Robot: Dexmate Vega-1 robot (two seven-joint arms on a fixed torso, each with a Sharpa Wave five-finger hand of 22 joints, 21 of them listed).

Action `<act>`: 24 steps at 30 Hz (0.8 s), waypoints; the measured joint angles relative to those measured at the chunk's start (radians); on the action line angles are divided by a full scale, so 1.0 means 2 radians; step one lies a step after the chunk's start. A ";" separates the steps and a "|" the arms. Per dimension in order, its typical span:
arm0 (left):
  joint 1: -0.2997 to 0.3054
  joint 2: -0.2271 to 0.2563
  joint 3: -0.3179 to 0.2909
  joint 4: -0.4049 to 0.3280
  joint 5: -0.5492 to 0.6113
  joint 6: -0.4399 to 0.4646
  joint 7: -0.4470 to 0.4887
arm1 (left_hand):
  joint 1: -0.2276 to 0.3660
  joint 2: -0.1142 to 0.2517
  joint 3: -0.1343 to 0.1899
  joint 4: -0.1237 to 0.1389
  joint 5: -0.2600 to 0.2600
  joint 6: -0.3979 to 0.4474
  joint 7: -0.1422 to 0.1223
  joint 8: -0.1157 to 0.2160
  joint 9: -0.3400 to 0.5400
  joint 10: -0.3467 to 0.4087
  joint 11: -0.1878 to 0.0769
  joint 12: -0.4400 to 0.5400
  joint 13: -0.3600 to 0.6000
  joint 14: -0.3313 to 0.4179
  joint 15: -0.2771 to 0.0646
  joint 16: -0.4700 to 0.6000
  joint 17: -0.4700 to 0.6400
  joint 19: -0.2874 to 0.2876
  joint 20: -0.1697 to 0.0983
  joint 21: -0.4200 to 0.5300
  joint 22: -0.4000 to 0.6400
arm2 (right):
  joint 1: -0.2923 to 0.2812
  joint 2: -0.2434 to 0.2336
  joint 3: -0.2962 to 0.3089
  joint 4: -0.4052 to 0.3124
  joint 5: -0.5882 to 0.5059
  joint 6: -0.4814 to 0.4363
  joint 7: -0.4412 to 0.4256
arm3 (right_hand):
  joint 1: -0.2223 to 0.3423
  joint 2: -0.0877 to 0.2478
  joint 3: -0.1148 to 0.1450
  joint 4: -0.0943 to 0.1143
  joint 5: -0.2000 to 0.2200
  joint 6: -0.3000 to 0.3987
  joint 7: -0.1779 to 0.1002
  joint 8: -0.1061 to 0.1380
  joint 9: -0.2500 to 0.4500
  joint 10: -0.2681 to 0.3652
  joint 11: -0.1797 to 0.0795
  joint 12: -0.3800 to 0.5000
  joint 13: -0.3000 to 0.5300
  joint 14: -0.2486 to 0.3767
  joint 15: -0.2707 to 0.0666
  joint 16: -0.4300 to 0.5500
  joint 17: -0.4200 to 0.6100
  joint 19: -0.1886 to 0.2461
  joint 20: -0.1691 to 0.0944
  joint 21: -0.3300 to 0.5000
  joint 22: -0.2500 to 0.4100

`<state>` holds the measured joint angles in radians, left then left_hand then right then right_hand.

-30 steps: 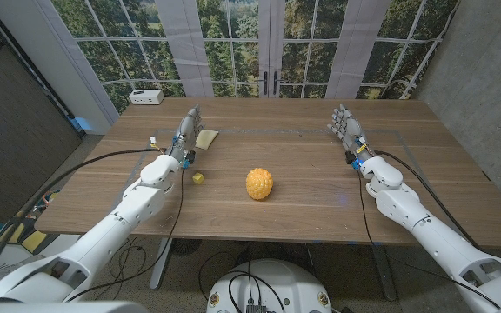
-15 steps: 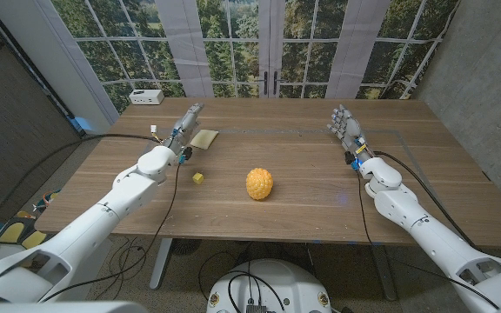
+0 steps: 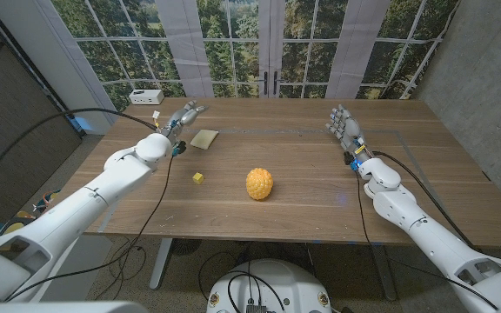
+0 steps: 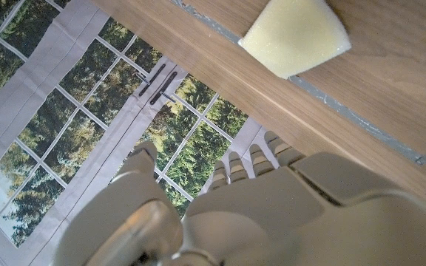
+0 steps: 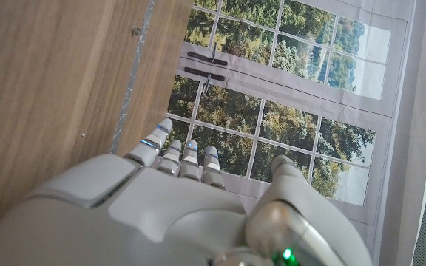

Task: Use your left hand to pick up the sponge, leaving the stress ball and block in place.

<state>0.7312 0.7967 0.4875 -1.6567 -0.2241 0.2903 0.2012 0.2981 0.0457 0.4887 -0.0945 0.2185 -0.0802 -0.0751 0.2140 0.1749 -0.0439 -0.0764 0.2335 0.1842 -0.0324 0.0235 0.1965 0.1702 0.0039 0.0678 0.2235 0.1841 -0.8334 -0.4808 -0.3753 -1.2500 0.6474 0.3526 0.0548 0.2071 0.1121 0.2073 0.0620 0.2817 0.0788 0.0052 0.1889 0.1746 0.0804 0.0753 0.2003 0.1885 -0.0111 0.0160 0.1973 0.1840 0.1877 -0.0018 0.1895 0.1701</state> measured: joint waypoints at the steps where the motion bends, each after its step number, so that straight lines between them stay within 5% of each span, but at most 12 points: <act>1: -0.002 0.002 0.002 -0.003 0.004 0.007 -0.001 | 0.006 -0.001 0.000 -0.005 -0.001 0.005 0.001 0.001 0.000 0.004 0.001 0.000 0.000 0.005 -0.001 0.000 0.000 0.002 0.002 0.000 0.000 | 0.000 0.000 0.000 -0.001 -0.002 0.001 0.000 | 0.000 0.000 0.000 0.000 0.000 0.000 0.000 0.000 0.000 0.000 0.000 0.000 0.000 0.000 0.000 0.000 0.000 0.000 0.000 0.000 0.000; 10: -0.045 0.033 0.045 -0.047 0.079 0.104 -0.031 | 0.041 -0.019 -0.002 -0.031 -0.004 0.035 0.007 0.001 0.000 0.028 0.008 0.004 0.002 0.035 -0.017 0.000 0.002 0.022 0.013 0.007 0.002 | 0.000 -0.003 -0.008 -0.015 -0.017 0.006 0.001 | 0.002 -0.002 0.000 0.000 0.000 0.003 0.003 0.000 0.000 0.000 0.000 0.000 0.000 0.000 0.000 0.000 0.000 0.000 0.000 0.000 0.000; 24: -0.109 0.063 0.107 -0.084 0.187 0.195 -0.110 | 0.098 -0.058 -0.011 -0.044 0.007 0.061 0.012 0.005 0.000 0.053 0.001 0.007 0.003 0.044 -0.021 0.000 0.002 0.040 0.010 0.008 0.001 | 0.001 -0.008 -0.017 -0.034 -0.038 0.012 -0.003 | 0.002 -0.002 0.000 0.000 0.000 0.003 0.003 0.000 0.000 0.002 0.002 0.000 0.000 0.000 0.000 0.000 0.000 0.000 0.000 0.000 0.000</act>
<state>0.5129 0.9223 0.7023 -1.8241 0.1498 0.6795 -0.0179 0.4935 -0.0713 0.4667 -0.1820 0.2335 0.0419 -0.0518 0.2235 0.1747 0.0611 -0.0752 0.2481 0.1912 0.0548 -0.0179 0.1958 0.1749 0.0843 0.0877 0.2388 0.1869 -0.8318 -0.4976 -0.4092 -1.3183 0.5711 0.3765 0.0493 0.2110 0.1082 0.2073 0.0620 0.2817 0.0841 0.0106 0.1889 0.1745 0.0845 0.0794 0.2003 0.1883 -0.0110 0.0160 0.1973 0.1839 0.1883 -0.0011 0.1894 0.1700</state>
